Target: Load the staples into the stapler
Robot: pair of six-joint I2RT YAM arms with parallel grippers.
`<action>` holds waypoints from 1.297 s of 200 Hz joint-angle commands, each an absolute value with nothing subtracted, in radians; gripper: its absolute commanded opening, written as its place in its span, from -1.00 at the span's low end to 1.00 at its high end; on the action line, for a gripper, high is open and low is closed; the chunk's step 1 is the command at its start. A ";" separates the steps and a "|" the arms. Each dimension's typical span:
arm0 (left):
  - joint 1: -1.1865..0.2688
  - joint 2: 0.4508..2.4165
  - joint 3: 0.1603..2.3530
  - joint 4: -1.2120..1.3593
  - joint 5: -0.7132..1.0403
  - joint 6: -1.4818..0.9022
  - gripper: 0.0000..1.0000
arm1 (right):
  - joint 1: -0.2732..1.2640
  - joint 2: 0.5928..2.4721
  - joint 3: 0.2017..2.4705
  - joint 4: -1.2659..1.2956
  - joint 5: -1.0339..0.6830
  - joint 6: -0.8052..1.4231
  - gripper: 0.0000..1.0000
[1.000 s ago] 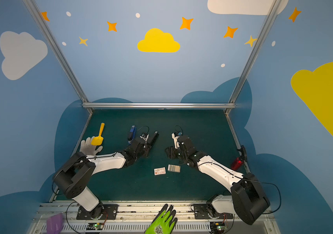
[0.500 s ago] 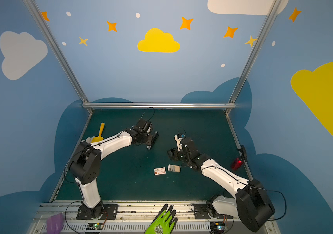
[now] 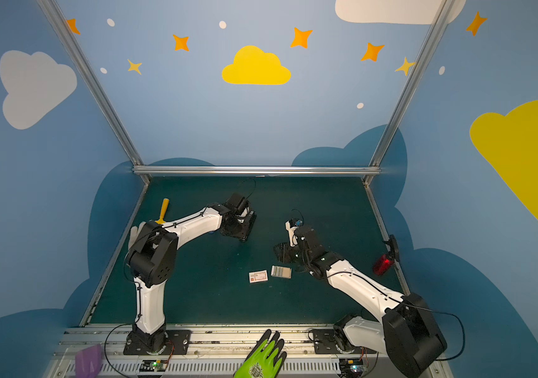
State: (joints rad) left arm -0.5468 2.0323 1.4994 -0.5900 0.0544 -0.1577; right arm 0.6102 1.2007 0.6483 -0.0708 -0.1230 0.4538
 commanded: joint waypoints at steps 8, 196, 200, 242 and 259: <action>-0.543 2.099 1.500 -0.637 0.084 -0.162 -0.82 | 0.606 1.176 0.640 -0.071 -0.121 0.463 0.18; -0.527 1.933 1.510 -0.574 -0.060 -0.164 0.05 | 0.601 1.130 0.626 -0.123 -0.111 0.469 0.30; -0.528 1.915 1.497 -0.569 -0.058 -0.169 0.05 | 0.601 1.128 0.626 -0.128 -0.110 0.468 0.32; -0.527 1.679 1.258 -0.423 -0.048 -0.216 0.94 | 0.592 1.112 0.635 -0.169 -0.077 0.465 0.63; -0.523 1.581 1.149 -0.357 -0.066 -0.247 0.99 | 0.590 1.100 0.635 -0.177 -0.052 0.461 0.72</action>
